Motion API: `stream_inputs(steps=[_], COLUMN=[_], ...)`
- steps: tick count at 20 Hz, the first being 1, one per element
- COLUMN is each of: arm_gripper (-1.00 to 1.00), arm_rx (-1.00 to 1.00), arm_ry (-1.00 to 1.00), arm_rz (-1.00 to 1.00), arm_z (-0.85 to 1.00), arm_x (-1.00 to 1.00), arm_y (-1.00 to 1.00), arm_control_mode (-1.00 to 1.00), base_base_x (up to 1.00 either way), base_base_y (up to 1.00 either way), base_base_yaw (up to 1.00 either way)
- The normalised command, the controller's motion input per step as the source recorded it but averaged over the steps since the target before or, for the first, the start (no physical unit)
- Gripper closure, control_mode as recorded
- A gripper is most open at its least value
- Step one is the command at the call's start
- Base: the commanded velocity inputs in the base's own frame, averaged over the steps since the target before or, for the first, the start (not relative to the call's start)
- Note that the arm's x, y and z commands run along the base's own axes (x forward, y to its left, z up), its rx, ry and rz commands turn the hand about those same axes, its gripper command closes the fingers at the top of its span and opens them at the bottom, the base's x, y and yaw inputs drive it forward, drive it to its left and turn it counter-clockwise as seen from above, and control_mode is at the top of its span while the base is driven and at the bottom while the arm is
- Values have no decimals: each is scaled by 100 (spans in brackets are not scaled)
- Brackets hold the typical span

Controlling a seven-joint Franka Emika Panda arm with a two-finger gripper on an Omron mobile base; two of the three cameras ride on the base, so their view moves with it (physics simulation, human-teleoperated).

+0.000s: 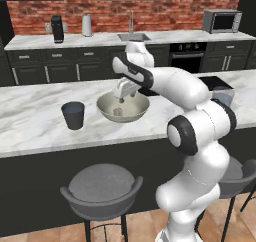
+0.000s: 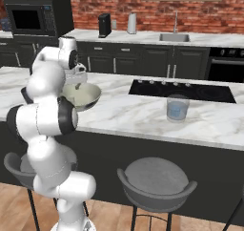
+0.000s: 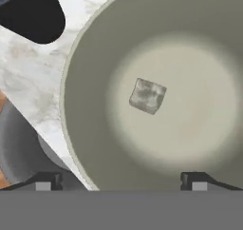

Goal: There are four ice cubes in the ice bowl. Place two ice cubes in each glass of water.

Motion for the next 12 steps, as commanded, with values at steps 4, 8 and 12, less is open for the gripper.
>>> stream_inputs(steps=[4,8,12], arm_gripper=[-100,-100,-100], arm_rx=[0,0,0], arm_ry=[0,-1,0], arm_rz=[-33,-16,-2], arm_z=[-44,-31,-19], arm_x=[0,13,29], arm_y=[1,33,43], arm_control_mode=[-100,-100,-100], base_base_x=[0,0,0], base_base_y=[0,0,0], base_base_yaw=[0,0,0])
